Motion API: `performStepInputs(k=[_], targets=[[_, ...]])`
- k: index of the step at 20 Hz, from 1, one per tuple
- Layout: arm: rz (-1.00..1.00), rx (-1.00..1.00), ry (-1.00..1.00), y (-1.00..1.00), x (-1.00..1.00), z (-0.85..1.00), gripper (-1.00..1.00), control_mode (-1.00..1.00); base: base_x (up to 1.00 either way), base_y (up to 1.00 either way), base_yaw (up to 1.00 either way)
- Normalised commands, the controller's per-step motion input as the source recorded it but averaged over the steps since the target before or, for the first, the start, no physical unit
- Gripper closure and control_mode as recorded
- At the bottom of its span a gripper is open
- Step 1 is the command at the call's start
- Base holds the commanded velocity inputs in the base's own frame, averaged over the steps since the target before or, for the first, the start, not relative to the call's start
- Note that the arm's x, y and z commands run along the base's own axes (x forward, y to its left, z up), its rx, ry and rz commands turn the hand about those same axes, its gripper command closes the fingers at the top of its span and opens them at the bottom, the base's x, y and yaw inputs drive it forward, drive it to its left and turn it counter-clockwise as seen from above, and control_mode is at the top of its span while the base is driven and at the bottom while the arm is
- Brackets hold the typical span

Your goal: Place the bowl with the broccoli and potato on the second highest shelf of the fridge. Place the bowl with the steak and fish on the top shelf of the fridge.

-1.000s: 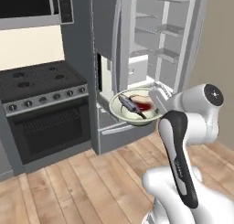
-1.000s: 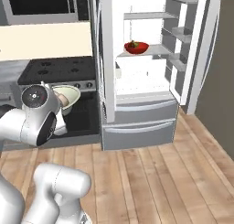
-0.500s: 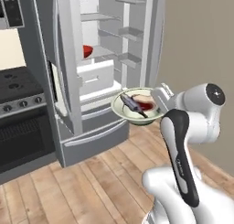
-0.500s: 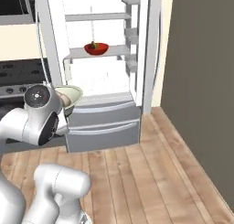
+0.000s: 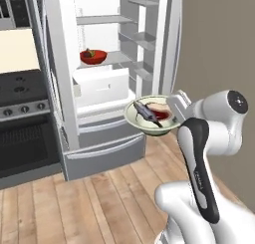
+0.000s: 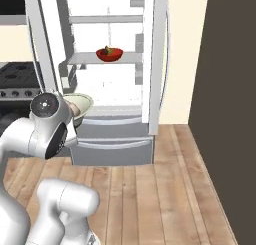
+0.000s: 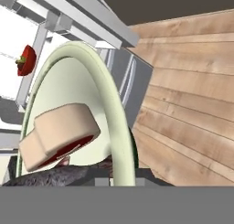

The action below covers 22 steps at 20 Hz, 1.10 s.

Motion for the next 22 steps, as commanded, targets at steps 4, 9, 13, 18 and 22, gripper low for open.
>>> performStepInputs(k=[4,9,13,18,22], targets=[[0.00,0.00,0.00,0.00,0.00,0.00,1.00,1.00,0.36,-0.32,0.32],[0.00,0.00,0.00,0.00,0.00,0.00,1.00,1.00,0.33,-0.07,0.28],[0.00,0.00,0.00,0.00,0.00,0.00,1.00,1.00,0.47,0.00,0.17],[0.00,0.00,0.00,0.00,0.00,0.00,1.00,1.00,0.50,-0.27,0.03],[0.00,0.00,0.00,0.00,0.00,0.00,1.00,1.00,0.49,-0.45,0.00]])
